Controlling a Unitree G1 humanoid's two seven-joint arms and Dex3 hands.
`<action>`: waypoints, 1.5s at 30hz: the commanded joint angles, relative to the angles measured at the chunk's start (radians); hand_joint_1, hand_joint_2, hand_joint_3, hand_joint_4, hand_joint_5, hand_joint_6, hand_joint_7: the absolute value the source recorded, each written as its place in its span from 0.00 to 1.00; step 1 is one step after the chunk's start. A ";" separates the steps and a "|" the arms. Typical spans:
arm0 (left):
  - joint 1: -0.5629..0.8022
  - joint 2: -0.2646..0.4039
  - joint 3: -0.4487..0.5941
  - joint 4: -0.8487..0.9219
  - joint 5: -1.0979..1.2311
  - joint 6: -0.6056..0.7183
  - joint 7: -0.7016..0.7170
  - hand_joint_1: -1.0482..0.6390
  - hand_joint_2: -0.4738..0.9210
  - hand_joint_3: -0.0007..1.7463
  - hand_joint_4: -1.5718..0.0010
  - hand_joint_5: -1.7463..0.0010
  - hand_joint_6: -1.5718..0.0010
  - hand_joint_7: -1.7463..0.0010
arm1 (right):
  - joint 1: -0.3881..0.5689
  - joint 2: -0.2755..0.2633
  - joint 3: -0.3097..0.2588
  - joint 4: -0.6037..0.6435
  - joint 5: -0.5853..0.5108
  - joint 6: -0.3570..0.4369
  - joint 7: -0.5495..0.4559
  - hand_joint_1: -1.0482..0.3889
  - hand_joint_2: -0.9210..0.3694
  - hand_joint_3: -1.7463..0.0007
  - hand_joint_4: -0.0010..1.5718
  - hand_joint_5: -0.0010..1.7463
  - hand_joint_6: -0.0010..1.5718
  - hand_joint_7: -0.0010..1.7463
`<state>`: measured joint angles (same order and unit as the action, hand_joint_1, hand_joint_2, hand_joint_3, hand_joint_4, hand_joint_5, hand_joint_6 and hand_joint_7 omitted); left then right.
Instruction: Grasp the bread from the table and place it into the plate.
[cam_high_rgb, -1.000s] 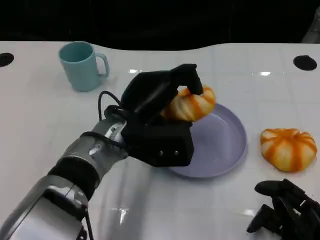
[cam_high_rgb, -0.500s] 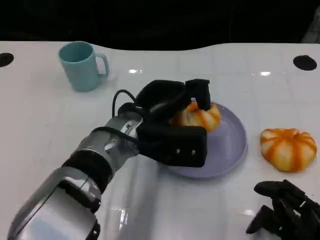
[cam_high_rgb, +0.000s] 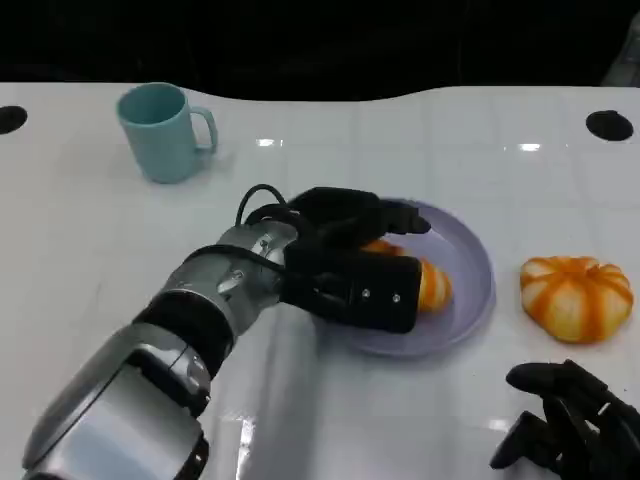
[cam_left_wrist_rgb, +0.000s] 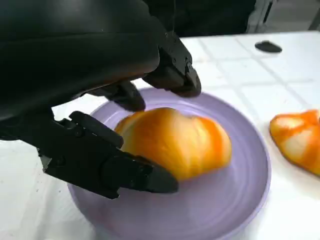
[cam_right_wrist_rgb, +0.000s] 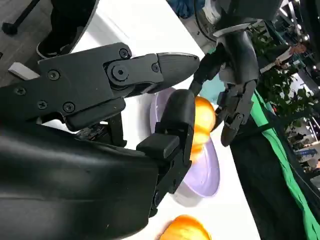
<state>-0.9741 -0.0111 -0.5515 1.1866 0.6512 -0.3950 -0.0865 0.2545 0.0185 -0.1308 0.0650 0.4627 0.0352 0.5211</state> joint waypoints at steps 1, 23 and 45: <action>-0.035 0.046 0.016 -0.038 -0.023 -0.002 -0.073 0.13 1.00 0.26 0.96 0.89 0.89 1.00 | 0.010 -0.006 -0.003 -0.011 -0.002 -0.010 -0.011 0.19 0.00 0.90 0.45 0.83 0.48 0.55; 0.502 0.017 0.528 -0.679 -0.898 0.191 -0.431 0.29 1.00 0.26 0.64 0.46 0.55 0.88 | 0.003 -0.011 -0.003 -0.005 -0.002 -0.007 -0.009 0.19 0.00 0.89 0.44 0.83 0.47 0.55; 1.085 -0.069 0.696 -1.351 -1.341 0.777 -0.232 0.30 1.00 0.29 0.57 0.00 0.67 0.11 | 0.020 -0.015 0.000 -0.027 -0.003 -0.004 -0.015 0.18 0.00 0.88 0.44 0.83 0.46 0.56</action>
<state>0.0680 -0.0863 0.1310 -0.1401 -0.6849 0.3850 -0.3314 0.2682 0.0142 -0.1250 0.0578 0.4563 0.0342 0.5133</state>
